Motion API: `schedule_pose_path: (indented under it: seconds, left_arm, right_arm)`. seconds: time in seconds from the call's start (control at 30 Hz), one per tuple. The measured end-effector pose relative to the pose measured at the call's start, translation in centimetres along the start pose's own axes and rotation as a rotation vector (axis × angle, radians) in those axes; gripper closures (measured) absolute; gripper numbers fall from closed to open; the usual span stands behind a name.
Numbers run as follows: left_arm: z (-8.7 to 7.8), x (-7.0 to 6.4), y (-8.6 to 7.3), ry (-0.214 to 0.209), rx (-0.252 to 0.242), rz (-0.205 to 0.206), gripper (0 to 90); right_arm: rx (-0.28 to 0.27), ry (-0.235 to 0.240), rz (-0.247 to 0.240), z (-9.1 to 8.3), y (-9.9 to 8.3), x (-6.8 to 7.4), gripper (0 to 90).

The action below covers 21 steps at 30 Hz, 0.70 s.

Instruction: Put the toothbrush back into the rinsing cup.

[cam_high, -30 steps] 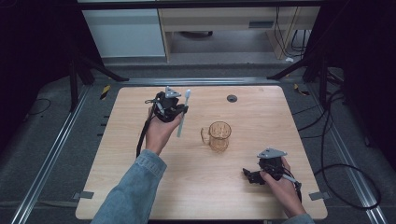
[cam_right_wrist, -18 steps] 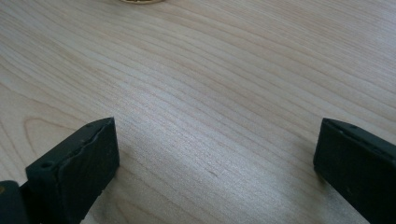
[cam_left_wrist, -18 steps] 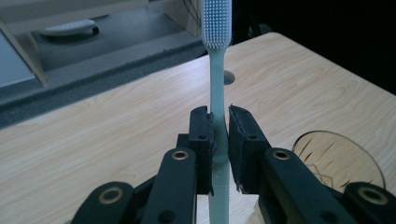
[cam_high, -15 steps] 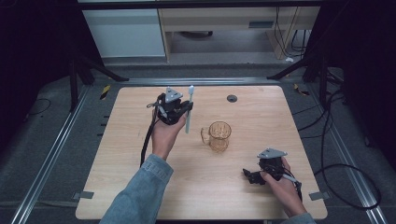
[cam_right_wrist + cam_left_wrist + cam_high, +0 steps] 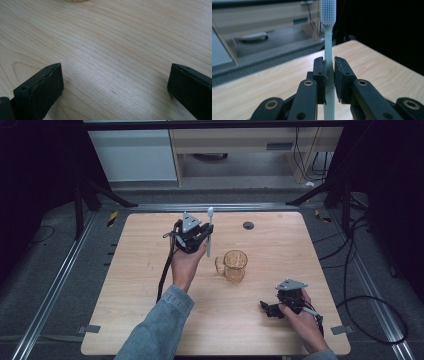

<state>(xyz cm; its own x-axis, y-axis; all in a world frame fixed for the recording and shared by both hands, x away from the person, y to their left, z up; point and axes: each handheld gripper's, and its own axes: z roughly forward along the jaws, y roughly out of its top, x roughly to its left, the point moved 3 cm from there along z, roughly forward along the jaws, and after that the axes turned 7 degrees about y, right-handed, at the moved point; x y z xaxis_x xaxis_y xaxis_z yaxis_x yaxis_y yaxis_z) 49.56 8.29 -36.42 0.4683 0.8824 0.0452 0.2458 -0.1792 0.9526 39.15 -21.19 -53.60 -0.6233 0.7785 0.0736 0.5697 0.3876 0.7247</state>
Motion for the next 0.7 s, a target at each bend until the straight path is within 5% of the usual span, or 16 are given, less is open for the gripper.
schedule_pose_path:
  seconds: [0.2,0.7]
  left_arm:
    - [-0.4,-0.8,0.7,0.009,-0.097,0.004,79.4]
    - [-0.8,-2.8,1.0,-0.031,-0.21,-0.007,79.5]
  right_arm:
    - [0.0,-0.005,-0.01,-0.1,-0.1,0.0,0.8]
    - [0.001,0.0,-0.006,-0.1,-0.1,0.0,0.8]
